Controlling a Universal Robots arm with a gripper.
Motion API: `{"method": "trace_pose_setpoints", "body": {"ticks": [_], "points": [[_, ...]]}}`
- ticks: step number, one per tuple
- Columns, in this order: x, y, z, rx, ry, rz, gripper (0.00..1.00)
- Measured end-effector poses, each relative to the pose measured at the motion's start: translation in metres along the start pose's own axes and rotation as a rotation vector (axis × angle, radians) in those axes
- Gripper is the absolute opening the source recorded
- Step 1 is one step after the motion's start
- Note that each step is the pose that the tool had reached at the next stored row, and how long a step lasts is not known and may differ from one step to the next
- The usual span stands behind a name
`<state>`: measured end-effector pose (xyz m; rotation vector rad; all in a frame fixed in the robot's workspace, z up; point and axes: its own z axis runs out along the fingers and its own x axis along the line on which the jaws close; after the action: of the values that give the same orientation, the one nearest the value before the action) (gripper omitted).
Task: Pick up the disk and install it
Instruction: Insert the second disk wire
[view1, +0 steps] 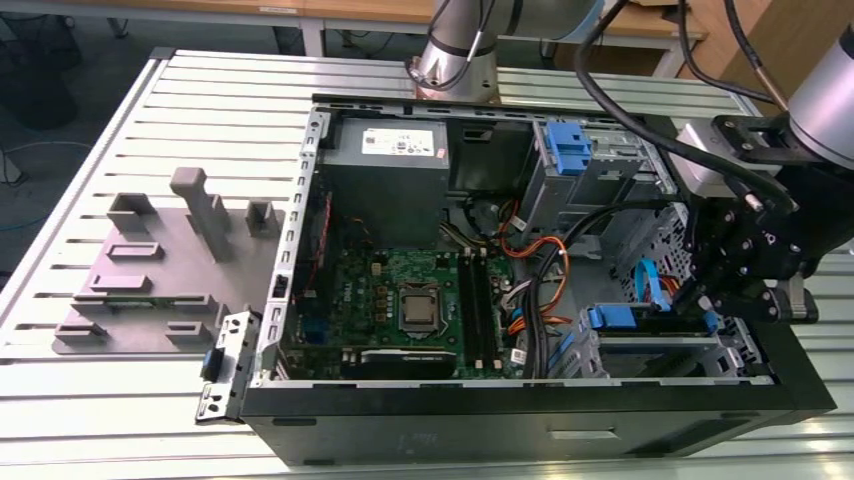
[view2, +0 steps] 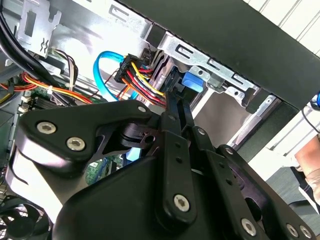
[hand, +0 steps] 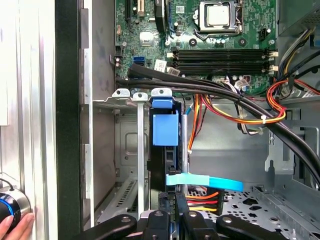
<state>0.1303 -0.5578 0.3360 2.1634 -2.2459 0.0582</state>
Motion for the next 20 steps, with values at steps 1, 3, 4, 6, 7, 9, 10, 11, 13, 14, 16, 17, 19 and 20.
{"method": "trace_pose_setpoints", "body": {"ticks": [1, 3, 4, 6, 7, 9, 10, 11, 13, 14, 16, 17, 19, 20], "points": [[0.0, 0.0002, -0.0001, 0.0, 0.0001, 0.0, 0.16], [0.0, 0.0002, 0.0, 0.0, 0.0001, 0.0, 0.16], [0.0, 0.0003, 0.0002, 0.0, 0.0001, 0.0, 0.16], [-0.0001, 0.0003, 0.0008, 0.0, 0.0, 0.0, 0.16], [-0.0001, 0.0003, 0.0012, 0.0, 0.0001, 0.0, 0.16], [-0.0001, 0.0003, 0.0016, 0.0, 0.0002, 0.0, 0.16], [-0.0001, 0.0003, 0.0017, 0.0, 0.0001, 0.0, 0.16], [-0.0001, 0.0003, 0.002, -0.0001, -0.0004, 0.0, 0.16], [-0.0001, 0.0003, 0.0022, -0.0001, -0.0005, 0.0, 0.16], [-0.0001, 0.0003, 0.0021, 0.0, -0.0004, 0.0, 0.16], [-0.0001, 0.0003, 0.002, 0.0, -0.0002, 0.0, 0.16], [-0.0001, 0.0003, 0.002, 0.0, -0.0001, 0.0, 0.16], [-0.0002, 0.0003, 0.0027, 0.0, 0.0001, 0.0, 0.16], [-0.0002, 0.0004, 0.0035, 0.0, -0.0002, 0.0, 0.16]]}}
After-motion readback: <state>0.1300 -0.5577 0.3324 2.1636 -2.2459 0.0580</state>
